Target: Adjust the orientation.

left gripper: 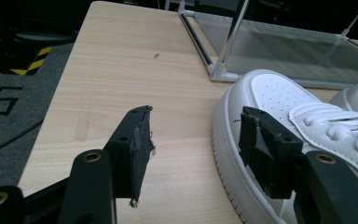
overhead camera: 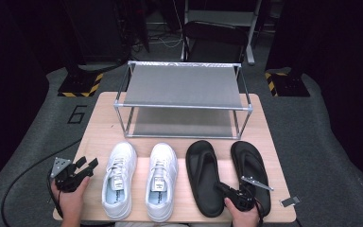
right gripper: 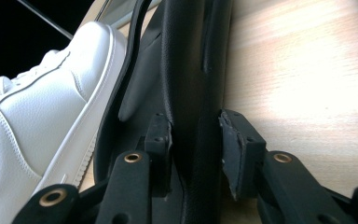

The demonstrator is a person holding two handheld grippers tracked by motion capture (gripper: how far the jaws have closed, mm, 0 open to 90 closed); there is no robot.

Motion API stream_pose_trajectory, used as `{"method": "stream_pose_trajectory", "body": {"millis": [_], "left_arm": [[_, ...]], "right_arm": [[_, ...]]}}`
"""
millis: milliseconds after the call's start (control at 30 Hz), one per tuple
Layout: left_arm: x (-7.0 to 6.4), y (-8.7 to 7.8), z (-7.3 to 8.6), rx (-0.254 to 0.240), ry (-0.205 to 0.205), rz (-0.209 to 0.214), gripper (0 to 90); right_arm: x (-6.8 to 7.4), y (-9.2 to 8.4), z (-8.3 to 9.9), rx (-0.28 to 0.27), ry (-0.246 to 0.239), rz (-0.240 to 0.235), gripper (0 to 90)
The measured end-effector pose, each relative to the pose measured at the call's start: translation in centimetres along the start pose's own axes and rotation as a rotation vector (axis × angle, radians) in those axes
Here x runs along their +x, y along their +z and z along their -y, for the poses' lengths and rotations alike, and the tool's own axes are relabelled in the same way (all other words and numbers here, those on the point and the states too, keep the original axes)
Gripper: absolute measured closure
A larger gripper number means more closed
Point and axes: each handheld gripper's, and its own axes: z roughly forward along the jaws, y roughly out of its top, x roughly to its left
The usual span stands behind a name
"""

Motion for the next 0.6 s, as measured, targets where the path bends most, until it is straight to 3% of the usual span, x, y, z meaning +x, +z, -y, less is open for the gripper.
{"method": "stream_pose_trajectory", "body": {"millis": [133, 300, 600], "left_arm": [[0.0, 0.0, 0.0, -0.011, -0.002, -0.004, 43.5], [0.0, 0.0, 0.0, -0.011, -0.002, -0.005, 43.6], [0.0, 0.0, 0.0, -0.019, -0.004, -0.007, 43.6]], "right_arm": [[0.2, -0.4, 0.1, -0.009, 0.008, 0.013, 65.7], [0.3, -0.8, 0.0, -0.049, -0.026, 0.024, 65.9], [0.8, -1.4, -0.6, -0.079, -0.011, 0.023, 65.8]]}}
